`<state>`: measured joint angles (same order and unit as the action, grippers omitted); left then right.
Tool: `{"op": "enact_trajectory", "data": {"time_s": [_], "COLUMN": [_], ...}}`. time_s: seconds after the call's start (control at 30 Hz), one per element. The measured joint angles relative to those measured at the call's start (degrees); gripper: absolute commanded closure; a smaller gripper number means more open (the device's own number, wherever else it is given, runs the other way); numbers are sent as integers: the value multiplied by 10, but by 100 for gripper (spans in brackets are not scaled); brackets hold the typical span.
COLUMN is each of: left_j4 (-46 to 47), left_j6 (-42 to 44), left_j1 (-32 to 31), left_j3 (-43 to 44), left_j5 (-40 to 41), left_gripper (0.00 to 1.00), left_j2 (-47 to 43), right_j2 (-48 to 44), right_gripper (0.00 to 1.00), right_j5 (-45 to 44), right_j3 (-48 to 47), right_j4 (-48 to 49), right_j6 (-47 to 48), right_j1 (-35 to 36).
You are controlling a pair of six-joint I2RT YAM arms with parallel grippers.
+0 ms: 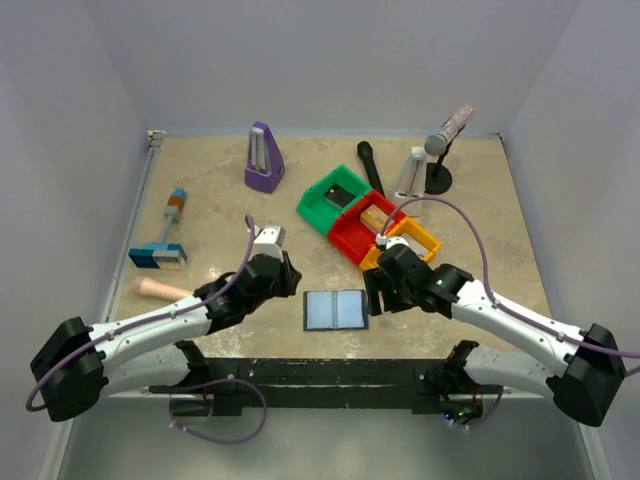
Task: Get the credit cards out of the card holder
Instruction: Remove the credit card from the card holder.
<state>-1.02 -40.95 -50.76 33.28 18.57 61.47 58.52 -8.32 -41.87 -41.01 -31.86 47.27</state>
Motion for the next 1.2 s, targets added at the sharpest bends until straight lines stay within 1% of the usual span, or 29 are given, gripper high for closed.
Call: {"op": "enact_trajectory", "data": {"time_s": [0.07, 0.13, 0.17, 0.33, 0.47, 0.53, 0.57, 0.63, 0.77, 0.83, 0.87, 0.9, 0.97, 1.0, 1.07, 1.1, 1.2], "left_j4": [-6, -12, -13, -6, 12, 17, 17, 19, 27, 33, 35, 37, 39, 41, 46, 51, 68], "left_j6": [-17, -31, -37, -64, -80, -86, -90, -95, -99, -103, -105, -106, -107, -108, -110, -112, -120], "left_j1": [-16, -32, -38, -49, -49, -49, -49, -49, -49, -49, -49, -49, -49, -49, -49, -49, -49], "left_j3": [-41, -63, -68, -71, -94, -106, -110, -114, -116, -117, -117, -117, -117, -117, -117, -117, -122], "left_j5": [6, 11, 12, 10, 7, 3, 1, -2, -4, -4, -4, -4, -4, -4, -5, -6, -12], "left_gripper": [81, 82, 81, 82, 82, 82, 82, 83, 83, 83, 83, 83, 83, 83, 83, 83, 83], "left_j2": [-17, -30, -33, -41, -46, -47, -47, -47, -47, -48, -48, -48, -48, -48, -46, -43, -32], "right_j2": [24, 46, 57, 105, 124, 129, 132, 141, 167, 176, 178, 178, 178, 177, 170, 165, 142], "right_gripper": [29, 32, 35, 40, 46, 50, 54, 59, 60, 63, 67, 69, 80, 82, 92, 100, 100], "right_j5": [2, 3, 4, 6, 6, 7, 8, 11, 20, 24, 26, 26, 30, 32, 34, 34, 39], "right_j3": [0, 0, 0, 0, 1, 2, 2, 2, 2, 2, 2, 2, 2, 2, 2, 2, 2], "right_j4": [7, 13, 16, 31, 50, 59, 63, 67, 70, 70, 70, 71, 71, 70, 70, 70, 70], "right_j6": [0, 0, 0, -1, -3, -5, -5, -5, -7, -8, -8, -8, -10, -10, -11, -11, -10], "right_j1": [1, 1, 1, 1, 1, 1, 1, 1, 1, 1, 1, 1, 1, 1, 1, 1, 1]}}
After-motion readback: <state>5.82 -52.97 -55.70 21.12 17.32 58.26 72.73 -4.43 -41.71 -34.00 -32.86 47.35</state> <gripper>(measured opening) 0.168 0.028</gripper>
